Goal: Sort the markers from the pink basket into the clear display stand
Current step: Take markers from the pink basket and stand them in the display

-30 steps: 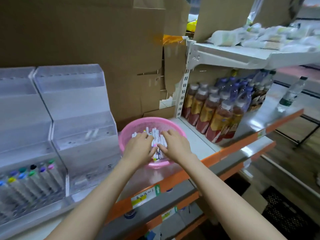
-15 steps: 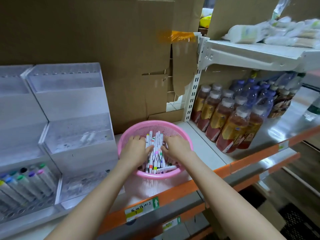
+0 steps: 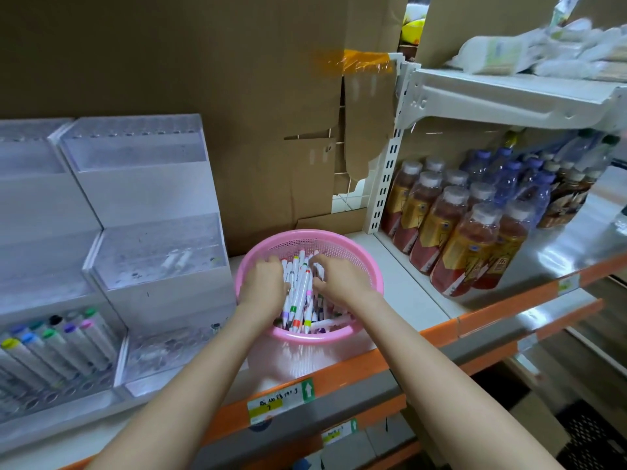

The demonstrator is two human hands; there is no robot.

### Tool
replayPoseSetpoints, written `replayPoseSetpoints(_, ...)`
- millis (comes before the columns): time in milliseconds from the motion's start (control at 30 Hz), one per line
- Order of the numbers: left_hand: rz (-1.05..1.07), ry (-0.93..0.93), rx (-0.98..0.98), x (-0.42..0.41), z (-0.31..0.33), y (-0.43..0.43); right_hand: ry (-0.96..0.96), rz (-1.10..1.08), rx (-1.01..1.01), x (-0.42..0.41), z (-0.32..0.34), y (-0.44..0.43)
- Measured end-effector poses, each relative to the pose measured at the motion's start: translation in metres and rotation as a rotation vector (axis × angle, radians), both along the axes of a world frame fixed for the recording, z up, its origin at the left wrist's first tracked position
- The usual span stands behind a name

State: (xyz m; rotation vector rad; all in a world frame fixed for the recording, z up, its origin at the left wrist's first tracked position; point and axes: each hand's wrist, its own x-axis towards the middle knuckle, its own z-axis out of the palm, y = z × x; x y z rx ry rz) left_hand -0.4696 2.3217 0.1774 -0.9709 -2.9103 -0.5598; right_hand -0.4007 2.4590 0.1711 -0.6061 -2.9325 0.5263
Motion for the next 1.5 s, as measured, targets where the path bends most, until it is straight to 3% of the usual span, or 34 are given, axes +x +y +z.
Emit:
replayPoseSetpoints(367,0.049,-0.053,-0.035,0.000,-0.005,0.007,0.025,-0.091,-0.028,-0.002,-0.002,0.000)
replayPoseSetpoints(500,0.082,-0.139,0.098,-0.003,-0.009,0.005,0.048,-0.123,-0.144,0.001,-0.001,0.001)
replayPoseSetpoints(667,0.110,-0.115,0.204,-0.003,-0.009,0.007,0.118,-0.140,-0.182,0.000,-0.003,0.003)
replayPoseSetpoints(933,-0.043,-0.134,0.404,-0.003,-0.002,0.002,0.230,-0.086,-0.302,0.004,0.000,0.001)
replayPoseSetpoints(1267,-0.209,-0.010,0.694,0.012,0.015,-0.016,0.456,0.046,-0.278,0.018,0.019,-0.026)
replayPoseSetpoints(1500,-0.202,0.104,0.849,0.022,0.046,-0.056,0.600,0.081,-0.252,0.018,0.047,-0.072)
